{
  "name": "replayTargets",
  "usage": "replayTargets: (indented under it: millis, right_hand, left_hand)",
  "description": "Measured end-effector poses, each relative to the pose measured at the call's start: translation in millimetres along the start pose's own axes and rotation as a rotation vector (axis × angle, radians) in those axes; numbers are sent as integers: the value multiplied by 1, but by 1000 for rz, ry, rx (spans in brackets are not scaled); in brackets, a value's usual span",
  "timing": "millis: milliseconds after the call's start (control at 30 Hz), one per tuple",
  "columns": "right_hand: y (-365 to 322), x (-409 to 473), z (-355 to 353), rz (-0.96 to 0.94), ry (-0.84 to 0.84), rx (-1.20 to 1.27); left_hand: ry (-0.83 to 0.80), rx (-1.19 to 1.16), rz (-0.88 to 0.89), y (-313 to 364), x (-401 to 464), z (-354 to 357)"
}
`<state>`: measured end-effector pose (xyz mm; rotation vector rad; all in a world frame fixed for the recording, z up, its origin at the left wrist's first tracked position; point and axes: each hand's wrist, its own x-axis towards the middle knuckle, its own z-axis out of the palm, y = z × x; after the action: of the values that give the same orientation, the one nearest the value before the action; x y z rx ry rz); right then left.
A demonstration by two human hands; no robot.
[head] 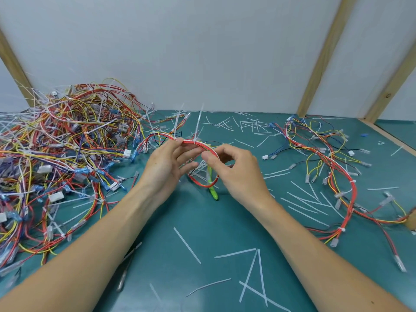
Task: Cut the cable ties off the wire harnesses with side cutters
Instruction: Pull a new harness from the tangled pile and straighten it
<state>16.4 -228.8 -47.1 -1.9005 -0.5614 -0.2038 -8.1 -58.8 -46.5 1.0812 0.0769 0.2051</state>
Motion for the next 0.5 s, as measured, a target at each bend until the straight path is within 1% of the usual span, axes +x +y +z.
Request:
replayTargets:
  millis: [133, 200, 267, 333, 400, 500]
  right_hand:
    - [5, 2, -2, 99, 73, -65]
    - [6, 5, -9, 162, 67, -77]
    - [9, 8, -16, 172, 33, -132]
    - [14, 9, -18, 109, 30, -197]
    - [16, 8, -16, 0, 49, -213]
    - [15, 9, -12, -151, 32, -247]
  left_hand:
    - [-25, -166, -53, 4, 2, -2]
    - [-19, -277, -78, 6, 3, -4]
    - [-14, -370, -89, 9, 4, -8]
    - [-14, -411, -93, 10, 4, -11]
    - [-9, -423, -95, 9, 4, -13]
    - [-13, -422, -95, 8, 4, -14]
